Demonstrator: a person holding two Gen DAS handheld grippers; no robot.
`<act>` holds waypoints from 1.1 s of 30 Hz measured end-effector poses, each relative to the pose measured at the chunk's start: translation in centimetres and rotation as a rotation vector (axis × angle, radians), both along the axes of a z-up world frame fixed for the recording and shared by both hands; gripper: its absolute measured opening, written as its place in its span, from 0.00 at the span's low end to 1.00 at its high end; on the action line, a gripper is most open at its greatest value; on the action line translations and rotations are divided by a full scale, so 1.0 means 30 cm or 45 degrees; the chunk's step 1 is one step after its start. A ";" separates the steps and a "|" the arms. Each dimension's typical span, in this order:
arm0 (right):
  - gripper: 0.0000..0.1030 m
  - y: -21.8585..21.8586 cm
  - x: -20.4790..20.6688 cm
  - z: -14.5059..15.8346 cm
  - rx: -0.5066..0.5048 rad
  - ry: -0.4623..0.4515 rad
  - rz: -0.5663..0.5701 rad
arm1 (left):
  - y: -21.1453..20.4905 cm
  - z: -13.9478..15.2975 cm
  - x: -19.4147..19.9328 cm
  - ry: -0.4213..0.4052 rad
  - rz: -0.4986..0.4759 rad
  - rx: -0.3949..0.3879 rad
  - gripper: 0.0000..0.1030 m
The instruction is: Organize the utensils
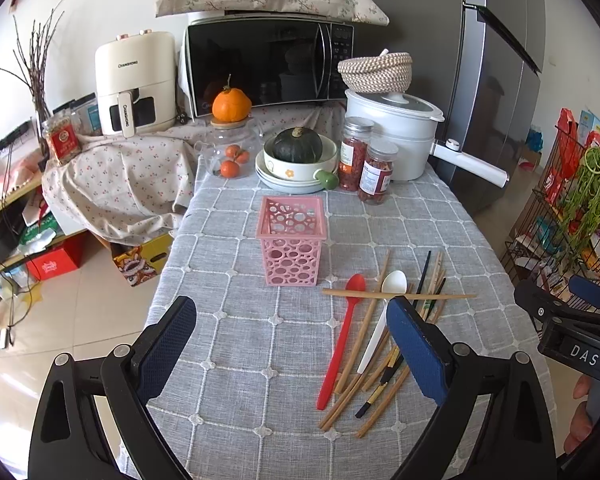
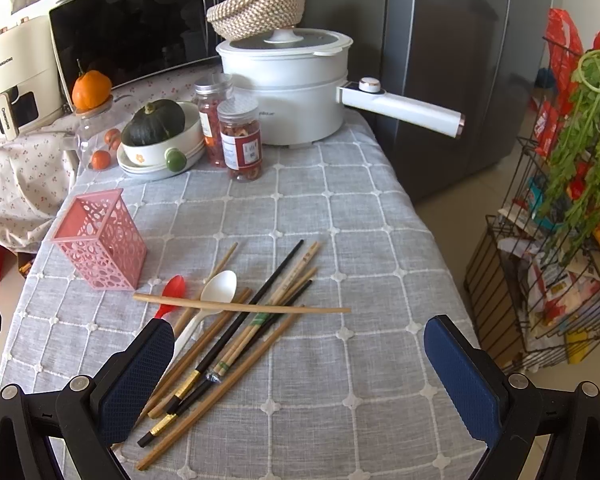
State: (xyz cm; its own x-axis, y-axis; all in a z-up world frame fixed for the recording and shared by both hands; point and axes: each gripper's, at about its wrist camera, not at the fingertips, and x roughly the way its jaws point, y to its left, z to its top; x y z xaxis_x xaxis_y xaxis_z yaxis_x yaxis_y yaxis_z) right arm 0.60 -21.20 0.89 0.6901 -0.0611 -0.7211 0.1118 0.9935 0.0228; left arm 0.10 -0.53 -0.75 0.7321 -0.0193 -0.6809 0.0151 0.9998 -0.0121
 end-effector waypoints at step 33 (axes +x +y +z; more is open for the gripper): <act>1.00 0.003 0.001 -0.005 0.006 0.006 -0.001 | 0.007 -0.001 -0.002 -0.002 -0.002 0.001 0.95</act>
